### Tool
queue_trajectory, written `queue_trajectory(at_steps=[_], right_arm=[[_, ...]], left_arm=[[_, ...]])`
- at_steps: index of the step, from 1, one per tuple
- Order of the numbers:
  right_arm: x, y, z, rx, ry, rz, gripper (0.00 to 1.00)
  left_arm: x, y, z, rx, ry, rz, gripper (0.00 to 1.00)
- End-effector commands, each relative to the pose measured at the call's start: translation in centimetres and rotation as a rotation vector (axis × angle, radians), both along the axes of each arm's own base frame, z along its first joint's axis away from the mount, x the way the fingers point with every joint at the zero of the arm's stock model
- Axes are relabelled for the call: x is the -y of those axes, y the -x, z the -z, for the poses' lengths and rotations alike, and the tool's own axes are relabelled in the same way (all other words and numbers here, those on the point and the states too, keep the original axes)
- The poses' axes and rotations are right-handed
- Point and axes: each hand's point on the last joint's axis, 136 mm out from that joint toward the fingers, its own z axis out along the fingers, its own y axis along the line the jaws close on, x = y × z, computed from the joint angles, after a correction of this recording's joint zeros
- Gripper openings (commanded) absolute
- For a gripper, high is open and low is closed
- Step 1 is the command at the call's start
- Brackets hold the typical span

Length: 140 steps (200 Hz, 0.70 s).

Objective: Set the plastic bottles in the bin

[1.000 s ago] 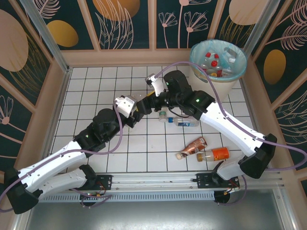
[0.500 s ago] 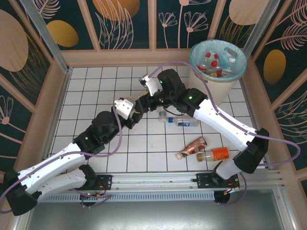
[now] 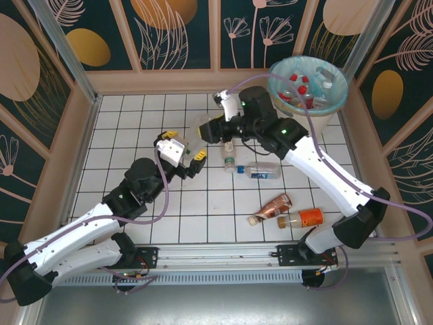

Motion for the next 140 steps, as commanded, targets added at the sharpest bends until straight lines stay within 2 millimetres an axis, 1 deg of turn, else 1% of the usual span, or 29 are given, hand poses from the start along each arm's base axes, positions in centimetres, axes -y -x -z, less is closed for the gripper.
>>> queue_trajectory(at_steps=[1, 44, 58, 77, 103, 120, 140], right_arm=[[2.7, -0.5, -5.1, 0.12, -0.049, 0.092, 0.38], [6.2, -2.4, -8.9, 0.229, -0.041, 0.239, 0.38], [7.3, -2.7, -10.1, 0.262, -0.035, 0.278, 0.38], [9.0, -3.0, -12.3, 0.318, -0.03, 0.335, 0.38], [11.7, -3.1, -15.1, 0.402, -0.009, 0.425, 0.37], [14.0, -3.8, -16.5, 0.453, 0.019, 0.519, 0.37], [16.5, -4.9, -17.8, 0.499, 0.061, 0.611, 0.36]], left_arm=[[-0.7, 0.7, -3.8, 0.057, 0.111, 0.005, 0.96], [-0.9, 1.7, -5.7, 0.069, 0.192, 0.045, 0.98], [-1.1, 1.8, -6.2, 0.074, 0.204, 0.047, 0.99], [-1.3, 1.9, -6.6, 0.076, 0.224, 0.042, 0.98], [-2.0, 1.6, -7.2, 0.07, 0.256, 0.004, 0.99], [-2.7, 1.4, -7.5, 0.049, 0.276, -0.03, 0.99], [-3.5, 1.4, -7.3, 0.033, 0.304, -0.064, 0.98]])
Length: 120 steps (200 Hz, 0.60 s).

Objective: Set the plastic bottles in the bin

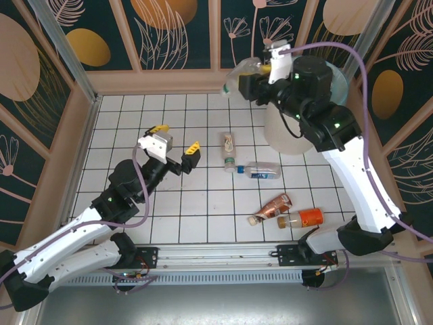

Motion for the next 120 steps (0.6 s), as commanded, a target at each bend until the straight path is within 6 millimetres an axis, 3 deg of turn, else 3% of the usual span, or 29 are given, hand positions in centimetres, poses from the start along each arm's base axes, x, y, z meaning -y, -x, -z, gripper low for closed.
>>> queue_trajectory(at_steps=[1, 16, 20, 61, 87, 120], right_arm=[[4.5, -0.5, -3.0, 0.096, 0.048, 0.168, 0.36], [5.6, -1.0, -3.7, 0.118, 0.087, 0.232, 0.36], [6.9, -1.6, -3.9, 0.121, 0.101, 0.281, 0.36], [13.5, -5.1, -3.4, 0.087, 0.198, 0.551, 0.36], [16.6, -7.3, -0.7, -0.021, 0.221, 0.637, 0.36], [18.8, -9.6, 5.6, -0.233, 0.208, 0.638, 0.36]], left_arm=[[-1.8, 0.2, -2.2, 0.004, 0.103, -0.057, 0.98], [-2.4, 0.1, -1.9, -0.004, 0.123, -0.081, 0.98], [-2.5, 0.1, -1.7, -0.008, 0.128, -0.086, 0.98], [-3.1, -0.2, -1.1, -0.038, 0.135, -0.125, 0.98], [-3.2, -0.6, -0.6, -0.057, 0.107, -0.148, 0.98], [-3.2, -0.8, 0.0, -0.078, 0.096, -0.159, 0.98]])
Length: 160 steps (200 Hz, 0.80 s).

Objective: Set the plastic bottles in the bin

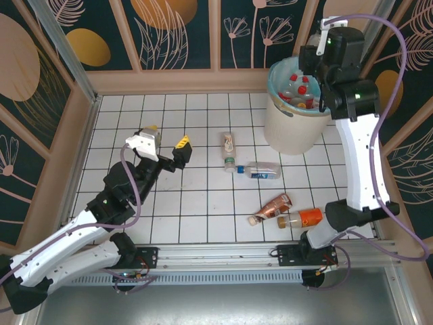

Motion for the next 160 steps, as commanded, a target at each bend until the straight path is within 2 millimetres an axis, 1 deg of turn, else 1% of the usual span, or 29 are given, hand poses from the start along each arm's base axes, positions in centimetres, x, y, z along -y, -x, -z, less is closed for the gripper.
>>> queue_trajectory(at_steps=[1, 13, 14, 22, 23, 42, 54, 65, 87, 101, 127, 135, 142, 160], right_arm=[[1.5, -0.7, 4.3, -0.144, -0.06, 0.024, 0.36], [1.2, -1.1, 6.4, -0.195, -0.096, -0.003, 0.35], [1.1, -1.2, 6.8, -0.205, -0.102, -0.009, 0.35], [0.7, -1.4, 7.9, -0.227, -0.121, -0.03, 0.35], [0.6, -1.5, 8.3, -0.236, -0.124, -0.034, 0.35], [-0.4, -1.8, 11.2, -0.287, -0.16, -0.08, 0.36], [-0.6, -1.9, 13.0, -0.32, -0.172, -0.091, 0.36], [-0.3, -1.9, 14.8, -0.358, -0.173, -0.084, 0.36], [0.6, -2.0, 17.8, -0.418, -0.177, -0.064, 0.36], [1.2, -2.1, 19.1, -0.445, -0.185, -0.056, 0.36], [1.7, -2.3, 20.6, -0.478, -0.176, -0.046, 0.37], [1.7, -2.4, 20.9, -0.487, -0.169, -0.05, 0.38], [1.2, -2.5, 21.2, -0.497, -0.179, -0.078, 0.38], [1.0, -2.8, 21.9, -0.518, -0.167, -0.094, 0.39]], left_arm=[[-0.4, -0.1, -0.2, -0.016, 0.016, -0.024, 0.98], [-0.4, -0.2, 0.2, -0.022, 0.012, -0.026, 0.99], [-0.4, -0.2, 0.2, -0.024, 0.012, -0.027, 0.99], [-0.3, -0.3, 0.4, -0.029, 0.01, -0.028, 0.99], [-0.3, -0.3, 0.4, -0.029, 0.009, -0.029, 0.99], [-0.3, -0.4, 0.8, -0.04, 0.004, -0.033, 0.98], [-0.2, -0.5, 1.1, -0.047, 0.002, -0.036, 0.98], [-0.2, -0.6, 1.2, -0.052, 0.001, -0.036, 0.99], [-0.2, -0.6, 1.6, -0.06, -0.003, -0.036, 0.99], [-0.2, -0.7, 1.9, -0.064, -0.007, -0.043, 0.98], [-0.2, -0.8, 2.3, -0.072, -0.009, -0.046, 0.98], [-0.1, -0.8, 2.3, -0.072, -0.007, -0.047, 0.98], [-0.1, -0.9, 2.3, -0.073, -0.006, -0.046, 0.99], [0.0, -0.9, 2.5, -0.075, -0.008, -0.046, 0.99]])
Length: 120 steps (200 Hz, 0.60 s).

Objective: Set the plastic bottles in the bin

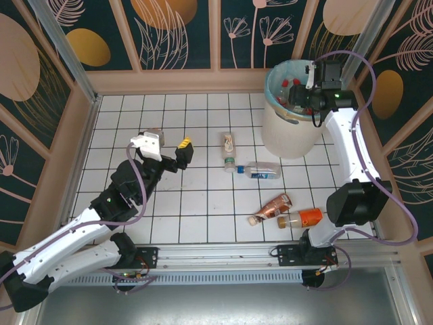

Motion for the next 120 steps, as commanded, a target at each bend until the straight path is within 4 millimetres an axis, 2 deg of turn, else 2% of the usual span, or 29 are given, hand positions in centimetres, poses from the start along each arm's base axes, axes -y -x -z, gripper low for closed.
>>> queue_trajectory(at_steps=[1, 24, 69, 104, 120], right_arm=[[0.1, 0.7, 2.7, -0.096, 0.018, -0.032, 0.39], [-0.1, 0.7, 3.4, -0.12, 0.04, -0.056, 0.39], [-2.4, 1.4, 4.9, -0.142, 0.083, -0.156, 0.45], [-1.8, 1.3, 6.2, -0.191, 0.108, -0.127, 0.48], [-1.9, 1.2, 5.3, -0.185, 0.102, -0.123, 0.53]], left_arm=[[-0.1, -0.1, 0.5, -0.011, 0.008, -0.014, 0.98], [-0.2, -0.1, 0.6, -0.013, 0.008, -0.018, 0.98], [-0.5, -0.1, 1.0, -0.013, 0.007, -0.027, 0.98], [-0.5, -0.1, 1.1, -0.015, 0.002, -0.029, 0.99], [-0.8, -0.1, 1.2, -0.014, -0.002, -0.036, 0.98]])
